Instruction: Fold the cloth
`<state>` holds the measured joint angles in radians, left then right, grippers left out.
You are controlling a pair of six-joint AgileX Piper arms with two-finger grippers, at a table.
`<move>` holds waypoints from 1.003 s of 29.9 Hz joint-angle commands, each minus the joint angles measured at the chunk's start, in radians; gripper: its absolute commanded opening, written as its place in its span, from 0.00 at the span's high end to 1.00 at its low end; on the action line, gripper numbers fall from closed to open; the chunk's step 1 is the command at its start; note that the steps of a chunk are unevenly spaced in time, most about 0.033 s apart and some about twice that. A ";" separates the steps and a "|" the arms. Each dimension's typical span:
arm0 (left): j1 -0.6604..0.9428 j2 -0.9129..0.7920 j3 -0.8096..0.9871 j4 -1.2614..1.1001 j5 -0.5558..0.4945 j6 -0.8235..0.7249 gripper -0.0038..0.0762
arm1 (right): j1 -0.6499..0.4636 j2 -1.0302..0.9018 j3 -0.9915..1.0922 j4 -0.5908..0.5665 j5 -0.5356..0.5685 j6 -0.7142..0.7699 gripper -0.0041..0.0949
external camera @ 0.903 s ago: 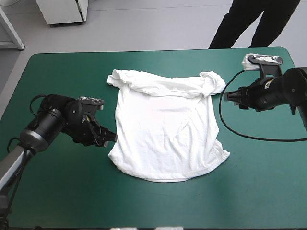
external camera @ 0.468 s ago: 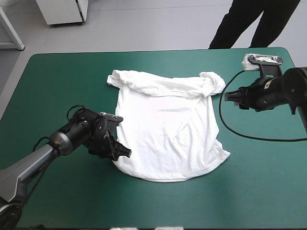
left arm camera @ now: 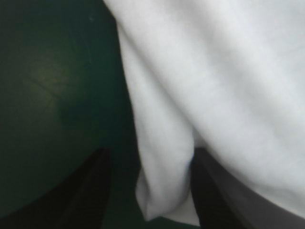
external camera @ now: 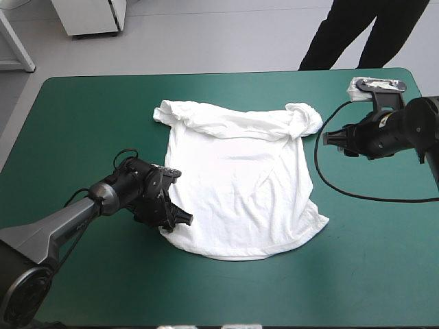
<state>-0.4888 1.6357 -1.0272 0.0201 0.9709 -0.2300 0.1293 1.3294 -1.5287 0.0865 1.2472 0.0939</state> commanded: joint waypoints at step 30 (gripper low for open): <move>-0.007 0.022 -0.006 -0.053 -0.060 0.036 0.96 | 0.215 0.006 0.604 -0.078 -0.327 0.136 0.33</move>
<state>-0.4969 1.6529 -1.0383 -0.0498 0.9735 -0.1992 0.3410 1.3297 -0.9284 0.0144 0.9809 0.2259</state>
